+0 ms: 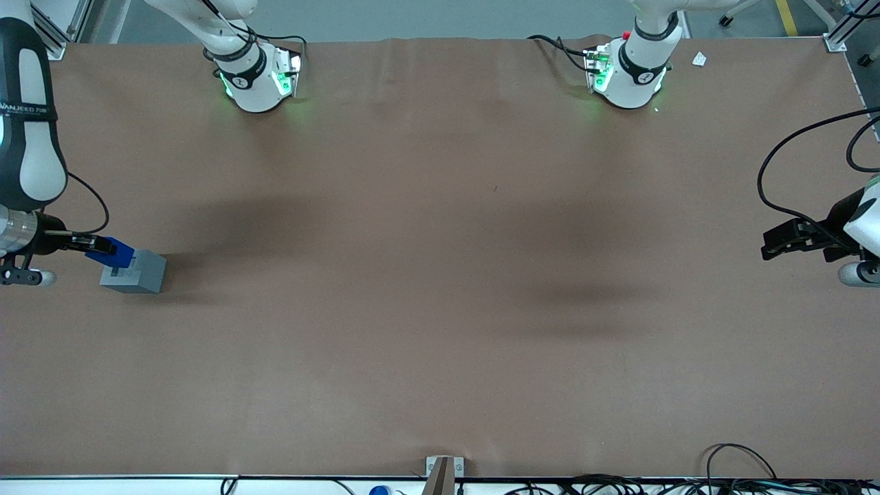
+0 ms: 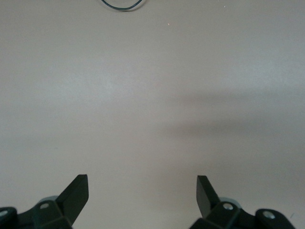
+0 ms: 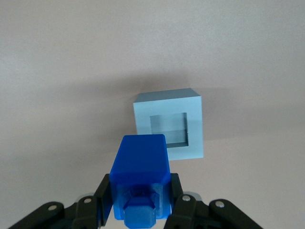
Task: Insert blue part into gray base with right arm
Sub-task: 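Carry the blue block with the right gripper above the gray base, then lower the blue block into the gray base's square opening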
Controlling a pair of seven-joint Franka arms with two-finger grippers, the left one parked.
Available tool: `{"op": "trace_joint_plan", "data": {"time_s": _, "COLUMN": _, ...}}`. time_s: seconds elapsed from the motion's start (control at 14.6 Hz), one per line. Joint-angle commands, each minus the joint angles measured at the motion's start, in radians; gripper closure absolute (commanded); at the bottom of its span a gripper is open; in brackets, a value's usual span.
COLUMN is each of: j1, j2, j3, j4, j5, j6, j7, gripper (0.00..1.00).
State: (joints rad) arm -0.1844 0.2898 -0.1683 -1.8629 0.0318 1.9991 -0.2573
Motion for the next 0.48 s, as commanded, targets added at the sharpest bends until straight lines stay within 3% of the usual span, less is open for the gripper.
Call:
{"op": "trace_joint_plan", "data": {"time_s": 0.0, "j1": -0.033, "j2": 0.034, "j3": 0.013, "j4": 0.028, "j5": -0.010, "j6": 0.012, "j7": -0.040, "gripper": 0.95}}
{"op": "trace_joint_plan", "data": {"time_s": 0.41, "j1": -0.050, "j2": 0.089, "j3": 0.013, "j4": 0.036, "j5": -0.009, "j6": 0.064, "j7": -0.092, "gripper": 0.95}}
